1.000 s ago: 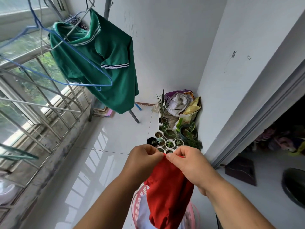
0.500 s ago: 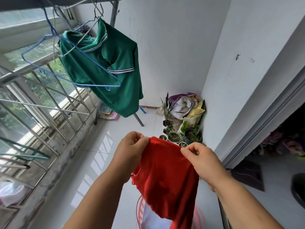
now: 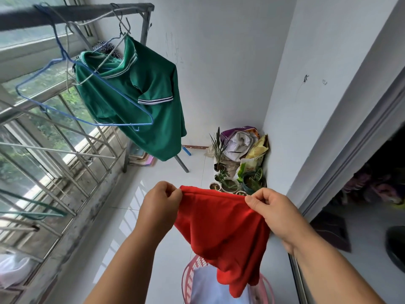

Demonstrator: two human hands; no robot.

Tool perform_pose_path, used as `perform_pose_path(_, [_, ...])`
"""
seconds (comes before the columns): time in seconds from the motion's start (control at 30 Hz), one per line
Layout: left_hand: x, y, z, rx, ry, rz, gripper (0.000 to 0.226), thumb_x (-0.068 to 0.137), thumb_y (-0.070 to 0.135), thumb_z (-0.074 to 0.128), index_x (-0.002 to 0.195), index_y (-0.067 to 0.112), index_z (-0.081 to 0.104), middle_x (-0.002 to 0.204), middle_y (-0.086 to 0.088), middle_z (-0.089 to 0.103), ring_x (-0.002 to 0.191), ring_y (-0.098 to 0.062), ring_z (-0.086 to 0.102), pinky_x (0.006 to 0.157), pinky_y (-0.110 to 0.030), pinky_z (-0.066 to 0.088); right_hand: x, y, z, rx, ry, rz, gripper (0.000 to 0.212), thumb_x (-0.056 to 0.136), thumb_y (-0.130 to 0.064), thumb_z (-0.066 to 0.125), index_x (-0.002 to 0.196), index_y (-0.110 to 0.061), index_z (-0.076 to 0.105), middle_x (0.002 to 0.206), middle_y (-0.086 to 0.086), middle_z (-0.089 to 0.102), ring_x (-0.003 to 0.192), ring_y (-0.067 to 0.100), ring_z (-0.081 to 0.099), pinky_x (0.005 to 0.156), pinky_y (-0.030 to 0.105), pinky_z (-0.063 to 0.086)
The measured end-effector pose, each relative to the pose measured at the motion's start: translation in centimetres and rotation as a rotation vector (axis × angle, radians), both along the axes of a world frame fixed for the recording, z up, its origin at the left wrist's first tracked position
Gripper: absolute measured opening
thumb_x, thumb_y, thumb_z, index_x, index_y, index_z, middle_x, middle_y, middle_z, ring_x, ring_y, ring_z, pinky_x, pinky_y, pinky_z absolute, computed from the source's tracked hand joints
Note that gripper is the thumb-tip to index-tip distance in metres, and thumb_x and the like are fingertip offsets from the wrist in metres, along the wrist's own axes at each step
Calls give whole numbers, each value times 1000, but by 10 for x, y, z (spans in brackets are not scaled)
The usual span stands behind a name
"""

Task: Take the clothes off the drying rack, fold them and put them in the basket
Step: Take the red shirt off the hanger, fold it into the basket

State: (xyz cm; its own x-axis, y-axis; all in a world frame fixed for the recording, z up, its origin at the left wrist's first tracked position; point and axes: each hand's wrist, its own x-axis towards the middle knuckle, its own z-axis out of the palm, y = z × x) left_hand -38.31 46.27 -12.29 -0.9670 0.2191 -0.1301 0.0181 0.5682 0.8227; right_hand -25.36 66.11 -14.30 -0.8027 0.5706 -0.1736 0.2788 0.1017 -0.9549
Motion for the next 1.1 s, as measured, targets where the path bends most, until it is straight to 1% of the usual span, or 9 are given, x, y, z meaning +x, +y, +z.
perform_pose_path(0.13, [2,12,9,170,-87,-9,13,93,22,56,85,13,61,80,-9,67,69,-23,62,73,-45,57,-2,4,0,292,-132,-101,9,89,-32,67,87,-24,63,89,-5,63,90,18,59,82,35,49])
perform_pose_path(0.23, [10,29,16,284,-112,-14,11,93,16,56,84,10,57,78,-15,65,67,-26,64,67,-46,61,-3,-10,13,477,-208,29,39,78,-46,73,110,-32,55,117,-7,53,108,10,54,98,35,46])
perform_pose_path(0.37, [24,51,18,415,-240,9,11,94,11,53,83,10,49,67,-13,60,46,-18,59,48,-31,53,-7,-50,32,127,-164,450,56,62,-53,83,108,-44,53,101,-17,69,91,-5,65,83,23,53])
perform_pose_path(0.53, [23,57,28,628,-285,-84,13,95,12,58,85,8,51,65,-8,61,54,-15,65,52,-27,54,-26,-40,18,211,-66,120,12,95,-32,57,103,-23,59,89,-4,69,82,12,65,73,33,54])
perform_pose_path(0.63, [9,42,21,510,-106,-118,9,89,18,67,91,15,59,86,-1,69,81,-18,68,73,-39,56,-30,-26,21,44,14,99,20,92,-41,56,103,-25,64,96,-1,74,92,17,70,87,45,56])
perform_pose_path(0.7, [-1,28,8,299,-14,-125,34,81,26,77,110,23,59,109,7,63,99,-14,62,85,-38,54,-29,-21,29,-43,91,128,26,86,-47,57,102,-29,67,99,2,75,97,22,71,93,49,54])
perform_pose_path(0.83, [2,17,-15,120,-237,-359,68,73,38,83,132,33,49,129,7,51,123,-11,47,90,-26,44,-27,-16,46,-168,180,258,20,97,-28,59,113,-20,68,107,9,74,103,27,70,99,48,51])
perform_pose_path(1.0, [12,30,-24,335,-406,-512,53,74,40,81,121,31,61,120,4,67,110,-10,64,94,-30,52,-21,-15,56,-152,191,370,19,96,-24,59,110,-16,68,104,13,73,99,26,71,91,43,55])
perform_pose_path(1.1, [13,38,-21,249,-208,-401,17,86,21,68,101,30,70,93,1,75,88,-18,72,85,-41,58,-16,-14,56,-94,165,369,11,94,-22,63,99,-16,70,95,15,74,86,24,71,84,42,58])
